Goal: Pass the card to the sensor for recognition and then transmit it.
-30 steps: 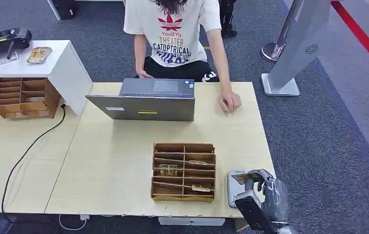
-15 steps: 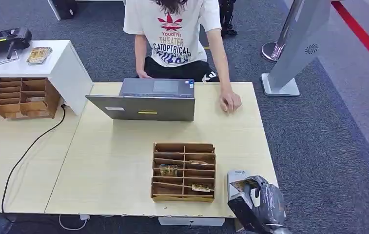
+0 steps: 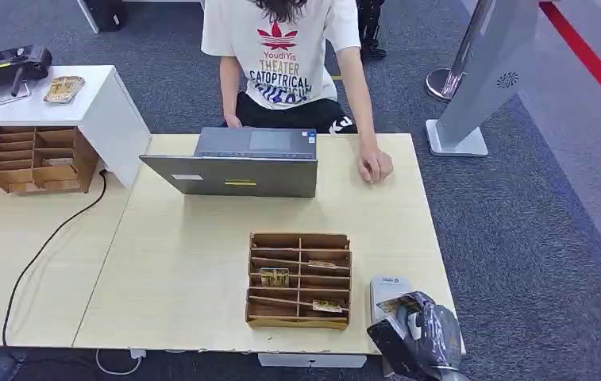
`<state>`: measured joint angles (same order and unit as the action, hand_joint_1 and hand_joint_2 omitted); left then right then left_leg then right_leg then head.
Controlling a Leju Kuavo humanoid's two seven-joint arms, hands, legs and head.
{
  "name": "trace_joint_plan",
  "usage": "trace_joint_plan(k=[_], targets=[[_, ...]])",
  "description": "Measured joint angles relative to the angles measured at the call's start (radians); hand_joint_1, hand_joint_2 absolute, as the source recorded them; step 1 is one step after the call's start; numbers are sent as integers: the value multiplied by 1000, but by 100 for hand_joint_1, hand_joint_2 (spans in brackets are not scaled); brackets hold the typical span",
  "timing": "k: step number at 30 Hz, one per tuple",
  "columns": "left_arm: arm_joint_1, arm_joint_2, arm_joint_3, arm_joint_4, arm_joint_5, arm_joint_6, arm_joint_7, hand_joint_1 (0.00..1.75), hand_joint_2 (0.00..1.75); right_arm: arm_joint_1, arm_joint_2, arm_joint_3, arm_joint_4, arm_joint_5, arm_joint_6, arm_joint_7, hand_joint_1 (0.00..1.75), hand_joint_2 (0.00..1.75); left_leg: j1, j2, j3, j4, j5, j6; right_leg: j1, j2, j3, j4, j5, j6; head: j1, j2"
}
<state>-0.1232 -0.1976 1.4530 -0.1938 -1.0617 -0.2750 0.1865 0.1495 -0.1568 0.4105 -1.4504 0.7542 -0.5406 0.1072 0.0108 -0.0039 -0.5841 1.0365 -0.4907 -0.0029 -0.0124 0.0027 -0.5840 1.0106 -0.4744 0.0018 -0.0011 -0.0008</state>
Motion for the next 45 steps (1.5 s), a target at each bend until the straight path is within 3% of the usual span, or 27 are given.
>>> trace_joint_plan(k=[35,45], targets=[[0,0,-24,0,-23,-3,2,0,0,-32,0,8,77,73,6,54,175,175,0,0,1,0,0,0,0,0,1,0,0,0,0,0],[0,0,-32,0,-34,-7,3,0,0,-78,5,16,126,71,29,41,175,175,0,0,1,0,0,0,0,0,2,0,0,0,0,0]])
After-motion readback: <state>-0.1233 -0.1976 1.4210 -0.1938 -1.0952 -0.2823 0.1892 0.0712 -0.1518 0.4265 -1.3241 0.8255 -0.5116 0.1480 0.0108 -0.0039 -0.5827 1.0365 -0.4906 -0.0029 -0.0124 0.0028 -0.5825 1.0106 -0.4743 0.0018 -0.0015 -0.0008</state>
